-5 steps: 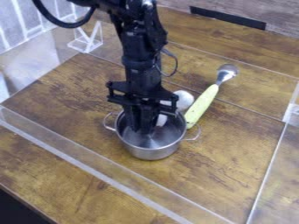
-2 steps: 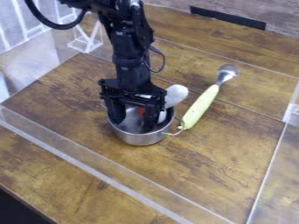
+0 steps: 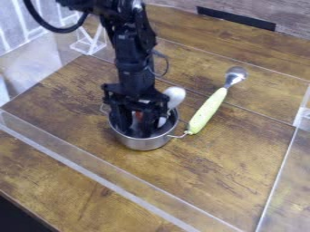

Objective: Remove the mushroom from the silver pot and put it on the table

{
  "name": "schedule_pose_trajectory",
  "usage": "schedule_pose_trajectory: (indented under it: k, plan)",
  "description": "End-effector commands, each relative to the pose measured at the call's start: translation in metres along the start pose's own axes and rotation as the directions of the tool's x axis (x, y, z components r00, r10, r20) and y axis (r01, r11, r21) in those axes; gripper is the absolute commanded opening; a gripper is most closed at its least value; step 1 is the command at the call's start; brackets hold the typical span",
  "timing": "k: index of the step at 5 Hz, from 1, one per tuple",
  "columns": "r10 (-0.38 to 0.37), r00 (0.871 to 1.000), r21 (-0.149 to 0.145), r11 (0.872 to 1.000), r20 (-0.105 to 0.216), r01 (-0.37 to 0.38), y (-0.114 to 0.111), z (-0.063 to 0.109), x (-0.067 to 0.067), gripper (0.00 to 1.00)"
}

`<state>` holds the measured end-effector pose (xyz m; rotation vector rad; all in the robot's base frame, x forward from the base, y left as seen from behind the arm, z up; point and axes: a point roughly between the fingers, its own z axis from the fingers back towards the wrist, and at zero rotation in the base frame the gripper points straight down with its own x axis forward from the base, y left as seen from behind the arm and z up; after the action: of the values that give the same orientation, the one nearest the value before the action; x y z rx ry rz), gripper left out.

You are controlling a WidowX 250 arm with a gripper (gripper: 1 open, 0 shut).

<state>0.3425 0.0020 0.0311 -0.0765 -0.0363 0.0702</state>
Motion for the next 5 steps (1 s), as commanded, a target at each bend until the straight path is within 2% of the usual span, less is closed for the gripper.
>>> schedule_pose_trajectory:
  k: [1,2,3,4,5]
  plan:
    - [0.046,0.996,0.001,0.999,0.082,-0.046,0.011,0.034,0.001,0.00]
    - [0.119,0.989,-0.007,0.993,0.092,-0.118,0.008,0.056,-0.005,0.00]
    - [0.164,0.981,-0.009,0.986,0.105,-0.164,0.009,0.088,-0.005,0.00]
    - [0.140,0.985,-0.024,0.990,0.101,-0.138,0.022,0.114,0.011,0.00]
    - [0.137,0.987,-0.045,0.990,0.089,-0.133,0.032,0.114,0.016,1.00]
